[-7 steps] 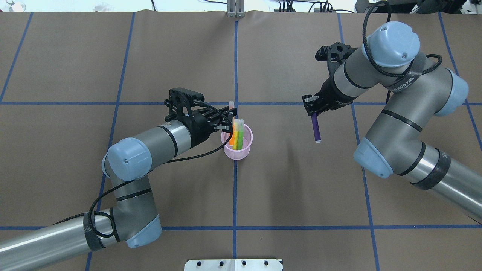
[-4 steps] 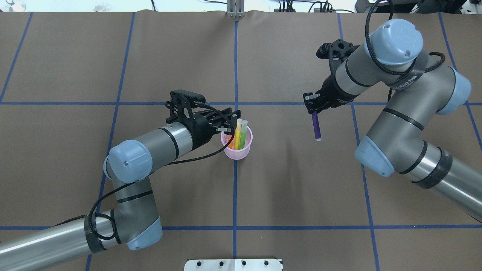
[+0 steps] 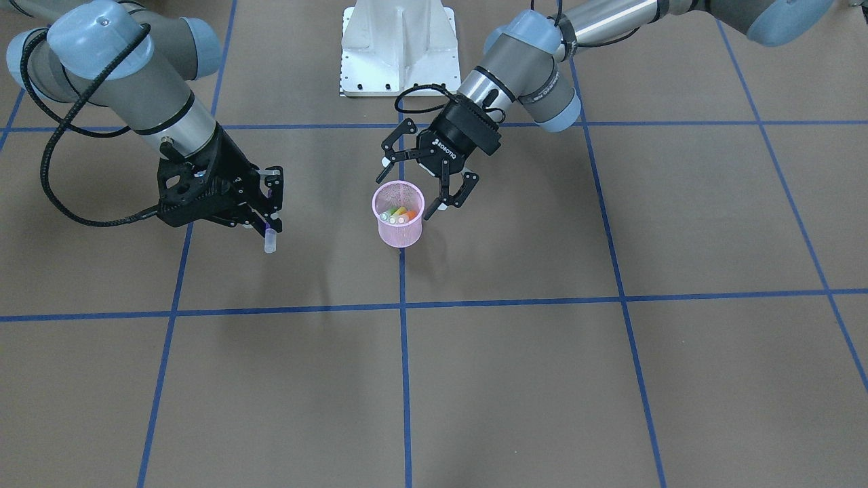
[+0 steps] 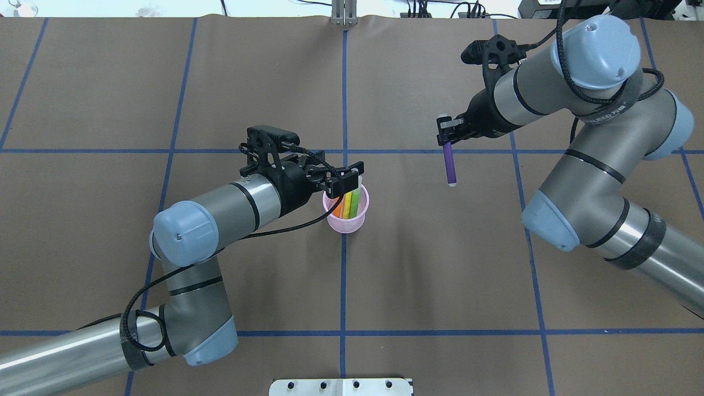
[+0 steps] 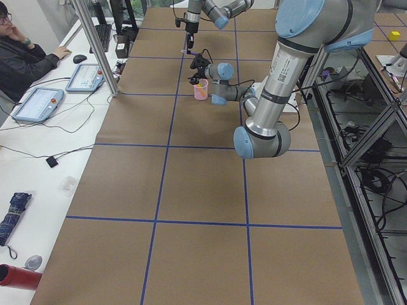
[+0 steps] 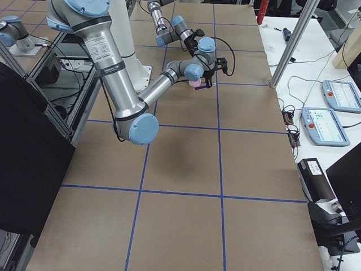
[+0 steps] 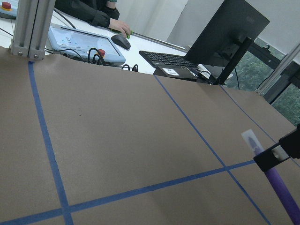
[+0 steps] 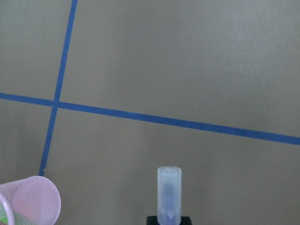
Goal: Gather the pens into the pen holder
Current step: 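Open left gripper and withdraw it while right carries purple marker toward cup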
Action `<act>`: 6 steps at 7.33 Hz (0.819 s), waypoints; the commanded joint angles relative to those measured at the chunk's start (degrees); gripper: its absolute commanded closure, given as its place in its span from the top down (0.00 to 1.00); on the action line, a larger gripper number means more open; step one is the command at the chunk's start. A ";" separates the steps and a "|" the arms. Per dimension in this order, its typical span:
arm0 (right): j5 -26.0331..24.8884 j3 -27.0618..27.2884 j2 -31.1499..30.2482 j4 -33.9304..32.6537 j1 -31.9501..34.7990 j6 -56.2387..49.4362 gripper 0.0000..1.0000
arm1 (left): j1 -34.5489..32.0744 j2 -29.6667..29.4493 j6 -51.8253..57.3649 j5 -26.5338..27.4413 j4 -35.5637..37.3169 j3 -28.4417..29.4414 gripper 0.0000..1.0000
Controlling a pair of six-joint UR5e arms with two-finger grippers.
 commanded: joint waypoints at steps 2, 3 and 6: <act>-6.63 0.71 1.66 11.76 0.00 0.35 0.00 | -4.85 0.11 -4.11 -7.51 6.54 -1.59 0.99; -7.52 0.71 1.75 15.90 0.00 0.35 0.00 | -9.58 0.28 -4.48 -16.54 13.72 -3.51 0.99; -20.04 0.71 5.43 18.31 -6.55 0.61 0.00 | -23.48 0.63 -3.61 -41.09 33.53 -6.17 0.99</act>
